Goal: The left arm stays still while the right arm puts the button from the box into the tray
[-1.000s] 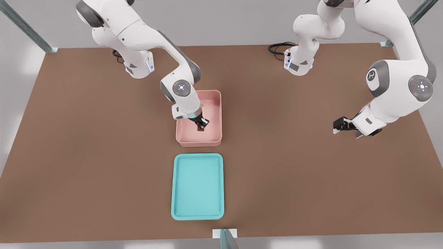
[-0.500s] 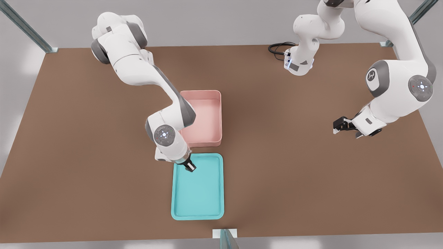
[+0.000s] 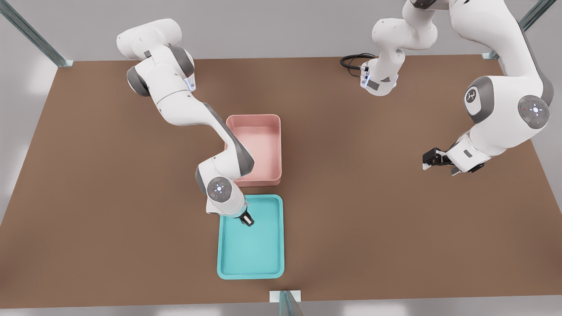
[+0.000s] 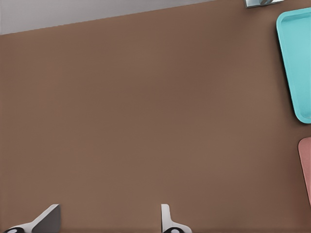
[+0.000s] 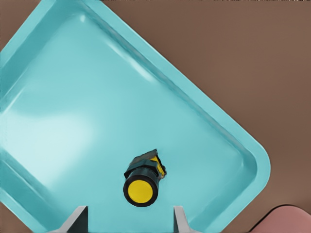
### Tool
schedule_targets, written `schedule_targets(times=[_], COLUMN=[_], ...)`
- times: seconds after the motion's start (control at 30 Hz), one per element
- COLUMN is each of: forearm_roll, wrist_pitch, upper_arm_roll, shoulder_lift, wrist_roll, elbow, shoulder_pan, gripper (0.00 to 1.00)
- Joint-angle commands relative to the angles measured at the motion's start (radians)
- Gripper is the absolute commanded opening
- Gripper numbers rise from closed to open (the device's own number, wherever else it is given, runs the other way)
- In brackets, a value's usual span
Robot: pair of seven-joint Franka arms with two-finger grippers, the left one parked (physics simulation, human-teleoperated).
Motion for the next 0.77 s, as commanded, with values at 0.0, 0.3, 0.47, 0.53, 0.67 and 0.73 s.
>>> schedule_targets(times=[0.0, 0.3, 0.47, 0.53, 0.67, 0.73], forearm_roll=[-0.001, 0.069, 0.121, 0.118, 0.118, 0.111], wrist_pitch=[0.003, -0.443, -0.179, -0.179, -0.187, -0.191], upper_arm_roll=[-0.003, -0.307, -0.299, -0.292, -0.285, -0.284], shoulder_lift=[-0.010, -0.569, -0.789, -0.787, -0.779, -0.779], wrist_roll=[-0.004, -1.506, -1.411, -1.388, -1.399, -1.405], elbow=[0.001, -0.341, -0.752, -0.749, -0.731, -0.731], shoulder_pan=[-0.002, -0.294, -0.315, -0.311, -0.313, -0.313], gripper=[1.00, 1.00, 1.00, 1.00, 1.00, 1.00])
